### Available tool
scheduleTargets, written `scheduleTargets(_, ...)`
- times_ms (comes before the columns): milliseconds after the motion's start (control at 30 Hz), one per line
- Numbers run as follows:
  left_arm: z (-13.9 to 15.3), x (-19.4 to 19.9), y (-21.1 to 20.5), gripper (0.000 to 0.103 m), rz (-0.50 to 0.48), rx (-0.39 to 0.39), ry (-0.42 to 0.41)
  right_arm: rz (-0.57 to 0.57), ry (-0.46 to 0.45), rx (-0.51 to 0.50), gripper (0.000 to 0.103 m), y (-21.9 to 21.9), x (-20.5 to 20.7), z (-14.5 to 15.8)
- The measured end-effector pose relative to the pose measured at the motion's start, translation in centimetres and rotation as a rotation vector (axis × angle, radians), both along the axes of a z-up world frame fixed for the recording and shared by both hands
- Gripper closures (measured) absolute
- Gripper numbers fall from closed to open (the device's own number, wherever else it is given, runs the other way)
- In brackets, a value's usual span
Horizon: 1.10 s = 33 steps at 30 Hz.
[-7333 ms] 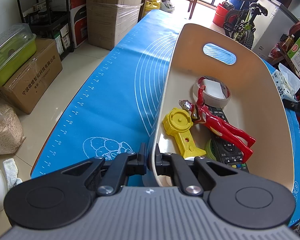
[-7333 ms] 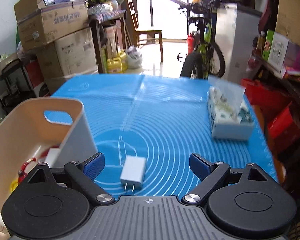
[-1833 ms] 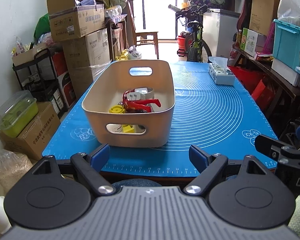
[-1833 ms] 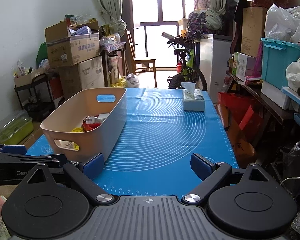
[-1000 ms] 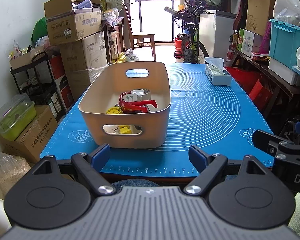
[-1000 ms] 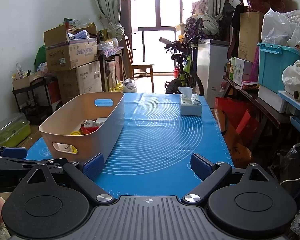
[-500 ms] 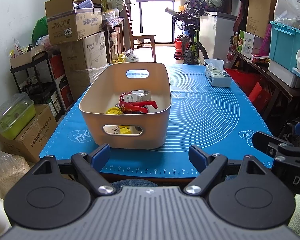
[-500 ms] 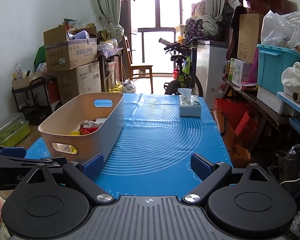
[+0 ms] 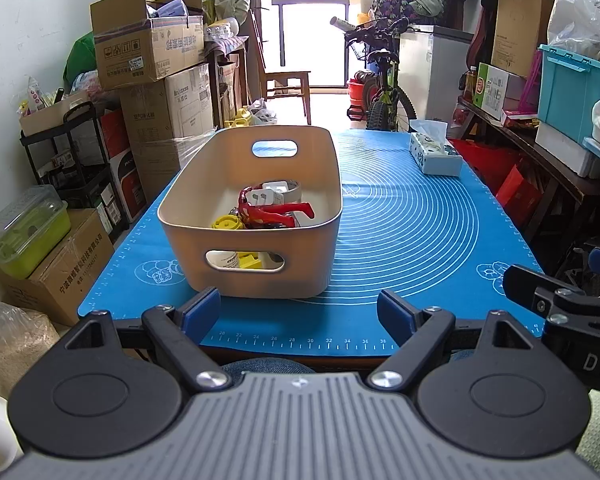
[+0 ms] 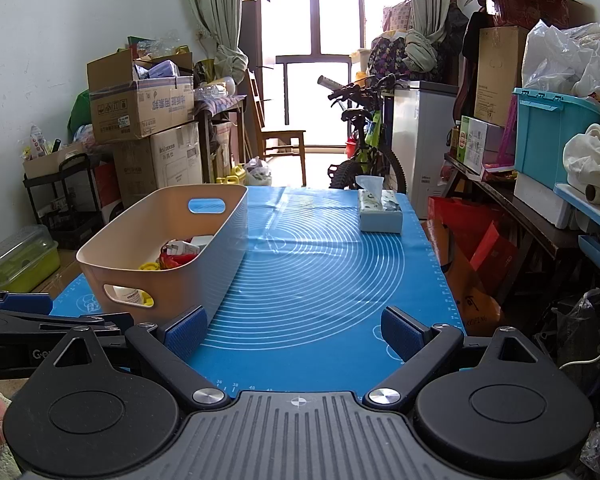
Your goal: Organize rigid objects
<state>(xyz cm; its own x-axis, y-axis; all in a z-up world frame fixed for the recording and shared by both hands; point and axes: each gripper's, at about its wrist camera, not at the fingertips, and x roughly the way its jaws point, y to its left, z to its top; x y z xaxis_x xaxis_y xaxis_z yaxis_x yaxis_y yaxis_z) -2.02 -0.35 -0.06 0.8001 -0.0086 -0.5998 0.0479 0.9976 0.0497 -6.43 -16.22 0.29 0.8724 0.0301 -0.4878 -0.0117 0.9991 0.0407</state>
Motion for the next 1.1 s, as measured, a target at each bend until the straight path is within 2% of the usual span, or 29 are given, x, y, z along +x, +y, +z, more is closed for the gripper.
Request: scheduleTargets(1100,0.12,0.13,-0.11,0.017,0.001,-0.001,-0.005,0.000,0.000,-0.001,0.009,-0.01,0.02,0.03)
